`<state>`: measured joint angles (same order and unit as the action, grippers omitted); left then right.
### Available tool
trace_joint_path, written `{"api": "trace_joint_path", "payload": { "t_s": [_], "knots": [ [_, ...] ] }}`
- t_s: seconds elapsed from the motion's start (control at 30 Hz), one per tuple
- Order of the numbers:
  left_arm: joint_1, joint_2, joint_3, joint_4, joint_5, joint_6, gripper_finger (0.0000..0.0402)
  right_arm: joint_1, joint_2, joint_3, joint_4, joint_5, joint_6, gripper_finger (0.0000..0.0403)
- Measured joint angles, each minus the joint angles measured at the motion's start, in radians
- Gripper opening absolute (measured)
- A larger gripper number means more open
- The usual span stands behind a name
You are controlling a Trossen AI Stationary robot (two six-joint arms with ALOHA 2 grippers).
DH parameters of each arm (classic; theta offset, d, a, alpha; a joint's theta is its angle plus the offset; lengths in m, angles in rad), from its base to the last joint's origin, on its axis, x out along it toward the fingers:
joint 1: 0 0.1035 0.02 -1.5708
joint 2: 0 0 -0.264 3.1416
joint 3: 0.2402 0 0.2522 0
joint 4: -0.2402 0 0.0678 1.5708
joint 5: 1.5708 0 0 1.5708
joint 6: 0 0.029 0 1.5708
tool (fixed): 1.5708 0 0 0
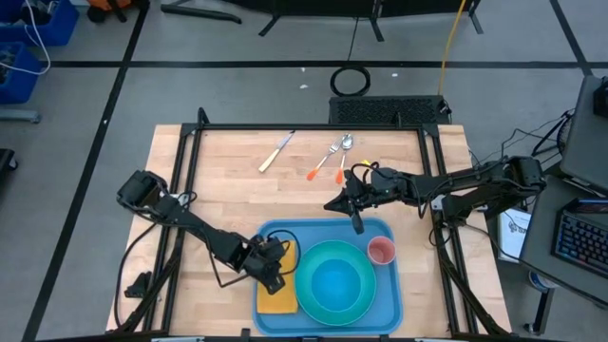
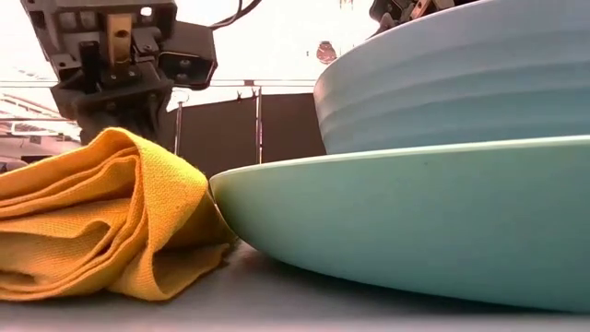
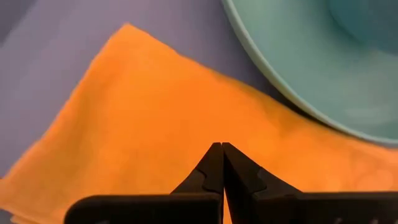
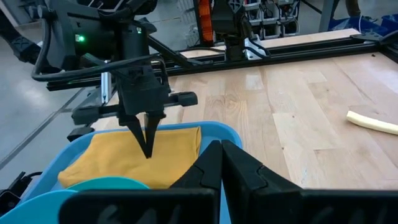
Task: Set up tray
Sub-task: Put the yellow table napkin on the blue tray to the left of the light blue plate
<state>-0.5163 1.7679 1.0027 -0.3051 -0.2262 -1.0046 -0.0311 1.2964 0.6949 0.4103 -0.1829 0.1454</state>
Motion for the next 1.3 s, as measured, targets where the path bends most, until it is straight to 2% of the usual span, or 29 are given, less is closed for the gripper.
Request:
{"api": "trace_joint_path", "payload": {
  "t_s": [0.27, 0.37, 0.47, 0.57, 0.77, 0.93, 1.1, 1.3],
  "knots": [
    [-0.016, -0.011, -0.023, 0.031, 0.005, -0.019, 0.0000, 0.000, 0.000, 0.000, 0.000, 0.000, 0.000, 0.0000],
    [-0.042, -0.017, -0.016, 0.134, 0.031, -0.018, 0.0000, 0.000, 0.000, 0.000, -0.002, 0.000, 0.000, 0.0000],
    [-0.057, -0.016, -0.017, 0.166, 0.047, -0.051, 0.0000, 0.000, 0.000, 0.000, -0.001, 0.000, 0.000, 0.0000],
    [-0.078, -0.016, -0.017, 0.129, 0.012, -0.101, 0.0000, 0.000, 0.000, 0.000, 0.001, 0.000, 0.000, 0.0000],
    [-0.101, -0.015, -0.017, 0.033, 0.040, -0.189, 0.0000, 0.000, 0.000, 0.000, -0.001, 0.000, 0.003, 0.0000],
    [-0.101, -0.005, -0.017, 0.033, 0.035, -0.186, 0.0000, 0.000, 0.000, 0.000, 0.000, 0.000, 0.003, 0.0000],
    [-0.086, 0.035, -0.031, 0.062, 0.101, -0.188, 0.0000, 0.000, 0.000, 0.000, 0.000, 0.002, 0.003, 0.0000],
    [-0.082, 0.040, -0.036, 0.072, 0.080, -0.200, 0.0000, 0.000, 0.000, 0.000, -0.002, 0.003, 0.003, 0.0000]
  ]
}}
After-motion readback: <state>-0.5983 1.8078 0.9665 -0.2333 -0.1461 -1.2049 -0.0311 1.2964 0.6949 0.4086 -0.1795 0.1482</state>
